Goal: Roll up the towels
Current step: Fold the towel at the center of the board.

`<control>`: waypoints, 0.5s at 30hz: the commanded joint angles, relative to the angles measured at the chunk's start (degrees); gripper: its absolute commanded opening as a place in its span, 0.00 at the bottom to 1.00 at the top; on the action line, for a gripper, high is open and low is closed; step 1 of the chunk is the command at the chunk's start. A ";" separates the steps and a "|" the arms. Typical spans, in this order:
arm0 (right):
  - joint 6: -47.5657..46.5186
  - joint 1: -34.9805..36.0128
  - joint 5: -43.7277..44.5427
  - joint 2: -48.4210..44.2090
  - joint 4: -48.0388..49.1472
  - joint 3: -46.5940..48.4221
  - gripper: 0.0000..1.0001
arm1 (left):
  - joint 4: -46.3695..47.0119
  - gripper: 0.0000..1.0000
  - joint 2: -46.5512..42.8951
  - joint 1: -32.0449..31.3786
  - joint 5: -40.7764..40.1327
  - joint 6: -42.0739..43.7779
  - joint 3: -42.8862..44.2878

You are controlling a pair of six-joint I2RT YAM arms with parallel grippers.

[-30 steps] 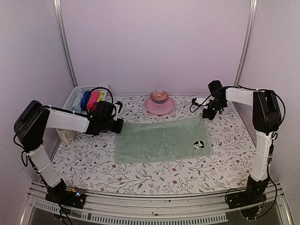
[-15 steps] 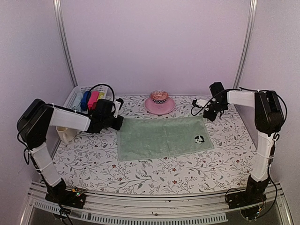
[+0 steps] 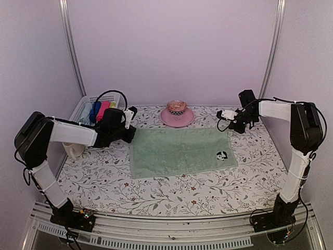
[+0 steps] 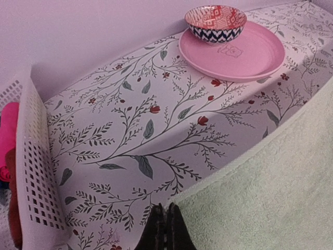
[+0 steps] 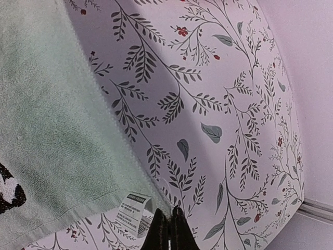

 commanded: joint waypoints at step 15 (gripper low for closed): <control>-4.25 -0.30 1.73 -2.37 5.00 -2.42 0.02 | -1.70 0.00 3.19 0.43 -5.23 2.37 6.29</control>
